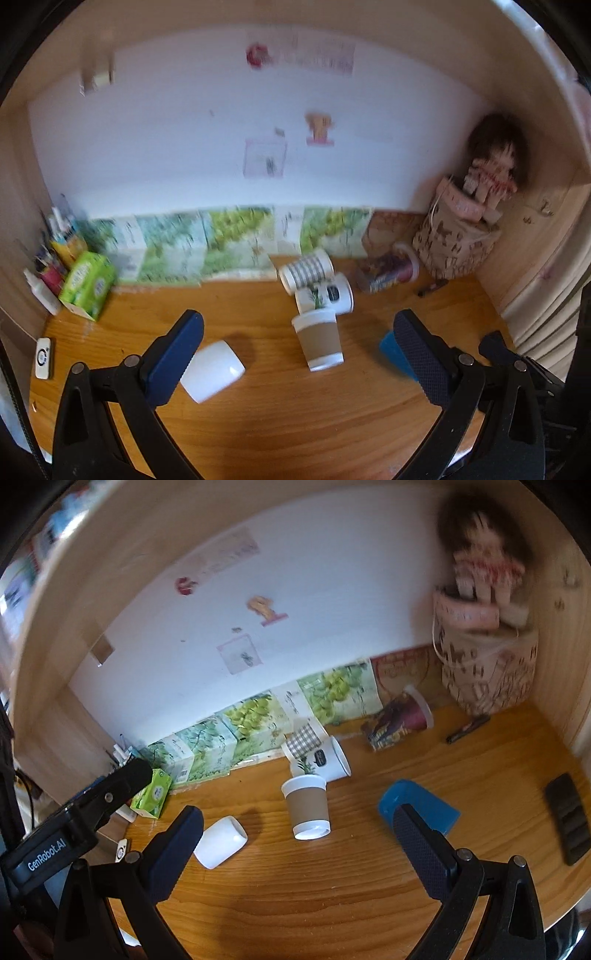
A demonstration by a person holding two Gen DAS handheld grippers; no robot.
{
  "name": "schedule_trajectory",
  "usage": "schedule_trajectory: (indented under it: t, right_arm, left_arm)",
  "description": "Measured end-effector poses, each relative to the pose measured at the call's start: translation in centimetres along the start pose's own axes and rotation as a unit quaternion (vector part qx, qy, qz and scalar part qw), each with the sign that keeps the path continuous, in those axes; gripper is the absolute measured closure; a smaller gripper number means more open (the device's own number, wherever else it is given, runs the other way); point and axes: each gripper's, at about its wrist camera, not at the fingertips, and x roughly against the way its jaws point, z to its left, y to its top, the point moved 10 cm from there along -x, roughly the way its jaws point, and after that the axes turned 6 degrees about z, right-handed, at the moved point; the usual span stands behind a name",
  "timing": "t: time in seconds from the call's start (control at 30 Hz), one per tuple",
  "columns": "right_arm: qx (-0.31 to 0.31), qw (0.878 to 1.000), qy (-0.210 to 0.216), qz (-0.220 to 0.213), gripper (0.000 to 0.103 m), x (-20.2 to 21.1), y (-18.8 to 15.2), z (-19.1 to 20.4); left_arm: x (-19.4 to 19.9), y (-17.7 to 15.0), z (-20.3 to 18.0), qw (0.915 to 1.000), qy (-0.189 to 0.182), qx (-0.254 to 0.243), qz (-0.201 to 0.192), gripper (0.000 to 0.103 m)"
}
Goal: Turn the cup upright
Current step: 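Move the left gripper toward the white panda-print cup lying on its side, then close the left gripper around the body of the panda-print cup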
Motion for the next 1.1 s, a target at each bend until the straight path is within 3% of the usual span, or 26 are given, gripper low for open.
schedule_trajectory:
  t: [0.43,0.77,1.1]
  right_arm:
    - [-0.061,0.995,0.019,0.082,0.0,-8.1,1.8,-5.3]
    - [-0.005,0.998,-0.011,0.065,0.001,-13.0,4.0,-7.0]
    - [0.042,0.996,-0.002,0.073,0.001,-15.7,2.9,-7.3]
  left_arm:
    - [-8.7,2.0,-1.3,0.9915,-0.005,-0.086,0.098,0.001]
    - [-16.1,1.7,-2.3,0.9715,-0.014,-0.142,0.19,0.001]
    - [-21.6,0.9,-2.8,0.9562,-0.014,-0.148,0.252,0.001]
